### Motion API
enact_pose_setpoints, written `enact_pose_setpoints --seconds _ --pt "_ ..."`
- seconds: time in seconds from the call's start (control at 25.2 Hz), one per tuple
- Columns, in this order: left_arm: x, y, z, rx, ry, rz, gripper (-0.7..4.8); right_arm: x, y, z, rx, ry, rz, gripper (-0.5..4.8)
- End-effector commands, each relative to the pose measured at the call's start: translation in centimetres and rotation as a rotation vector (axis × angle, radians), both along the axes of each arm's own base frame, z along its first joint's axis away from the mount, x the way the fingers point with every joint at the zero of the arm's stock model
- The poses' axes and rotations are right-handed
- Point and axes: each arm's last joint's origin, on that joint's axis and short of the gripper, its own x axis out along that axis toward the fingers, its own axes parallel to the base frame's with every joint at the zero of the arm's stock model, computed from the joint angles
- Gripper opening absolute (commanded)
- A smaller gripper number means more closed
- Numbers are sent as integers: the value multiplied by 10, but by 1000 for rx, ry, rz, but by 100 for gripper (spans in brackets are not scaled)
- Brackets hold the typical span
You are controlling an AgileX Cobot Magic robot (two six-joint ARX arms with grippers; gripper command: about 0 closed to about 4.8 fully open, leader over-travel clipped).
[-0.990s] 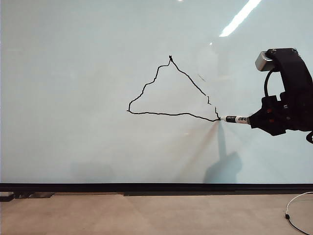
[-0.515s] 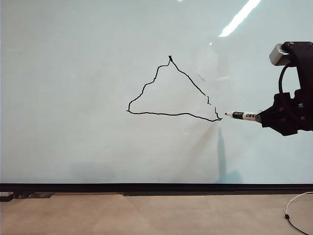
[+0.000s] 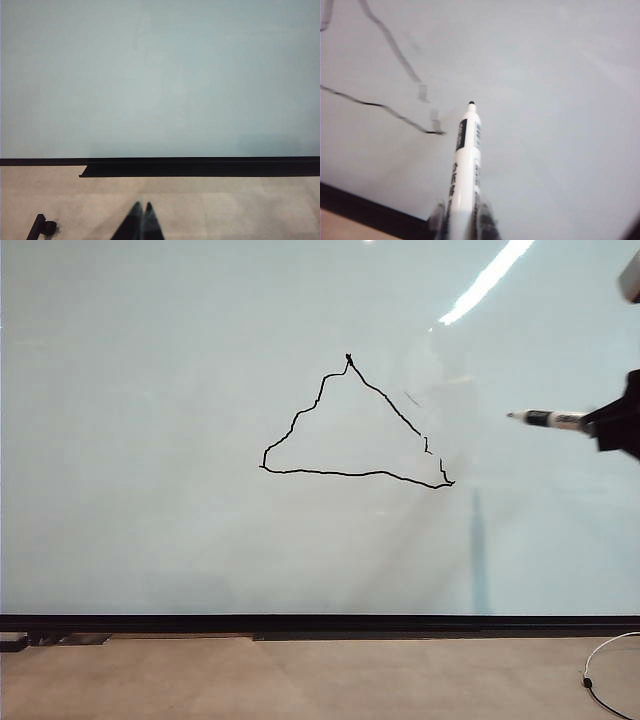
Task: Pick up the pen on the shelf to the right of the whiteboard and draw a triangle.
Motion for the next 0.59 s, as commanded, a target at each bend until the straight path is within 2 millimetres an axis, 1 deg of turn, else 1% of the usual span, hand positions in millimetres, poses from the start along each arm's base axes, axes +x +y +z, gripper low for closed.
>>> enact_pose_setpoints --seconds 0.04,0.32,0.59 --pt "0 0 2 0 -10 -4 -5 -4 -6 4 -5 27 -33 -4" --pt "0 0 2 0 -10 -5 -5 -17 -14 18 -2 22 -66 -4" --pt "0 0 2 0 -10 -4 -5 -30 -19 21 14 48 -126 -4"
